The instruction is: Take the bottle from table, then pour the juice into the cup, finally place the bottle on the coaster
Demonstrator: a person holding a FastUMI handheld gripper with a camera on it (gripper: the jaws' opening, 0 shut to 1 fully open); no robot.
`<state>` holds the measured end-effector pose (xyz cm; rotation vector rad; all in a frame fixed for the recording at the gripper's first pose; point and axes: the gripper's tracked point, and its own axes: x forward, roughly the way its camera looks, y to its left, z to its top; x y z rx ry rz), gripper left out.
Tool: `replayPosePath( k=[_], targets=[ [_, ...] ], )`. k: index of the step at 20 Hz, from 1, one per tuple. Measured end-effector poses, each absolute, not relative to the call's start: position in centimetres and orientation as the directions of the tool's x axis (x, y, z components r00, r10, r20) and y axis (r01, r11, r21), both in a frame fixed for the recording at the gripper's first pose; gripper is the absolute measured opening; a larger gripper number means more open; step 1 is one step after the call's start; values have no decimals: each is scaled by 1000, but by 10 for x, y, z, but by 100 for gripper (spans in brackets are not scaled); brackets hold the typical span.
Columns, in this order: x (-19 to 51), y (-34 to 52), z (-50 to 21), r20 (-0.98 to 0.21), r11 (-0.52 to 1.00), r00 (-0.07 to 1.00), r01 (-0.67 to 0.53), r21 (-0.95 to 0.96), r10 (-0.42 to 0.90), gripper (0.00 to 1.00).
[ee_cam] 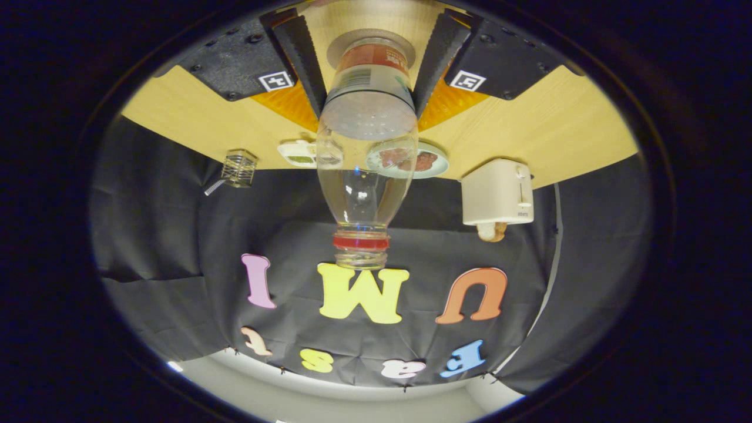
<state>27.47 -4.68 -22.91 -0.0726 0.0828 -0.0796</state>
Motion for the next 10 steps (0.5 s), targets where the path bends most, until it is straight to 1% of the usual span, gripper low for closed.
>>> replayPosePath(
  k=[1, 5, 7, 10],
  targets=[
    [274, -49, -230, -79, 993, 993, 85, -77, -91, 82],
    [272, -45, -234, -95, 999, 994, 48, -22, -50, 94],
    [268, -46, -232, -100, 999, 994, 46, -18, -48, 98],
    [260, -47, -220, -87, 999, 995, 44, -17, -45, 98]
  ],
)
